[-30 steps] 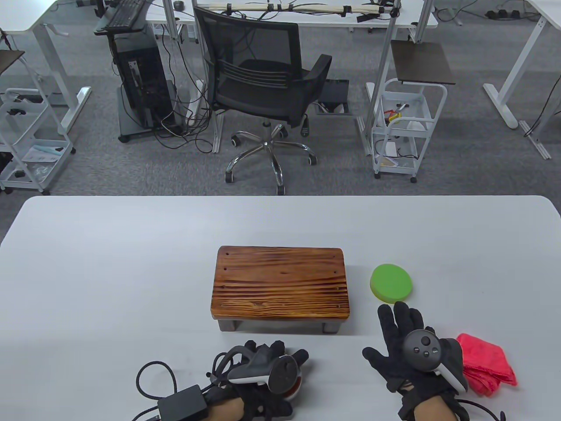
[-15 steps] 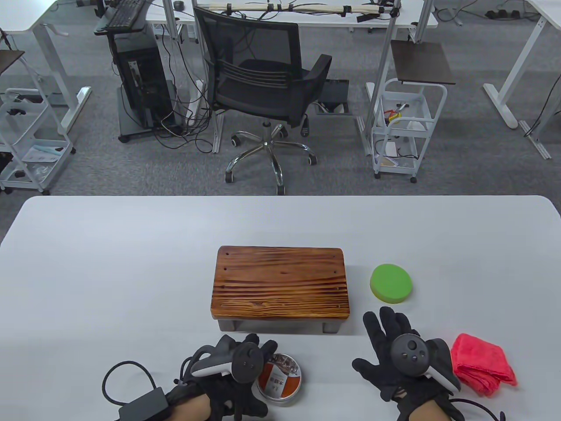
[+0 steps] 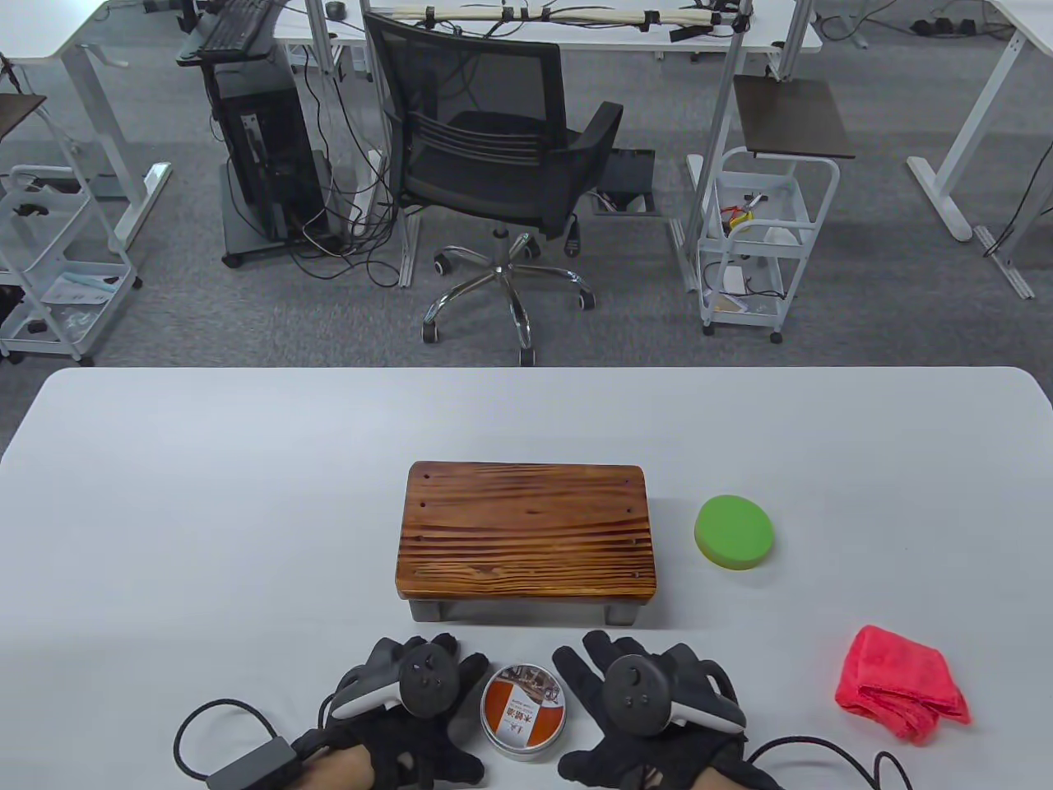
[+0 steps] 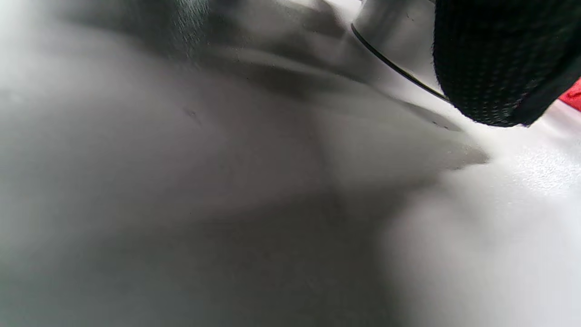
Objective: Dip and apply wood wax on stool
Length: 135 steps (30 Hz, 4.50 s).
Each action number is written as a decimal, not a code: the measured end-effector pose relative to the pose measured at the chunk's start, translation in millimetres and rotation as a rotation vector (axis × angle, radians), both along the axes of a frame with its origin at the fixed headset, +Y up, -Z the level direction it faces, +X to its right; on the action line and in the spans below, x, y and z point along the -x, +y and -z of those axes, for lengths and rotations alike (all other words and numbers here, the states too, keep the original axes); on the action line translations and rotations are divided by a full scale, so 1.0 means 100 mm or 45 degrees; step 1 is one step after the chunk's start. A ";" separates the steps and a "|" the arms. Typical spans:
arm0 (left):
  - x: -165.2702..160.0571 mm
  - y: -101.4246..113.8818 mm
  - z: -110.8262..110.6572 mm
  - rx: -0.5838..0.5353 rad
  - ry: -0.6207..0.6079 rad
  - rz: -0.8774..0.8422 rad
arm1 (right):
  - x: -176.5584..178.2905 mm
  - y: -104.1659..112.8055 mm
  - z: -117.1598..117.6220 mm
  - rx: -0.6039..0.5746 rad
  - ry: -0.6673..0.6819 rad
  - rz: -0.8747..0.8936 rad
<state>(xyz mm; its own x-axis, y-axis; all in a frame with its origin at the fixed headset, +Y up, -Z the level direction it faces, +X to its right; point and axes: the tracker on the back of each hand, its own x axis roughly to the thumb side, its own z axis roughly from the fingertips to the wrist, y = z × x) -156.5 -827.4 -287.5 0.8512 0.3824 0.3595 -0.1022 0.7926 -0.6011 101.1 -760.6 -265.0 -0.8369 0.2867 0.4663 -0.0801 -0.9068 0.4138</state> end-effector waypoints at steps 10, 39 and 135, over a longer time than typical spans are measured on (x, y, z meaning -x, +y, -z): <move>-0.07 -0.11 -0.01 0.053 -0.002 -0.032 | 0.56 -0.16 0.04 0.114 -0.199 -0.192; -0.12 -0.13 0.04 0.106 0.025 -0.014 | 0.71 -0.23 0.03 0.082 -0.237 -0.094; -0.17 -0.16 0.03 0.117 -0.012 0.019 | 0.79 -0.11 -0.02 -0.041 -0.446 -0.224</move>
<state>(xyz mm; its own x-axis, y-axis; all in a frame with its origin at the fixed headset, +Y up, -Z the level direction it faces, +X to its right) -139.6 -843.4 -290.0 0.8540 0.4013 0.3312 -0.0847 0.7353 -0.6725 21.9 -771.1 -263.0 -0.9821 0.1146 0.1497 -0.0537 -0.9313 0.3604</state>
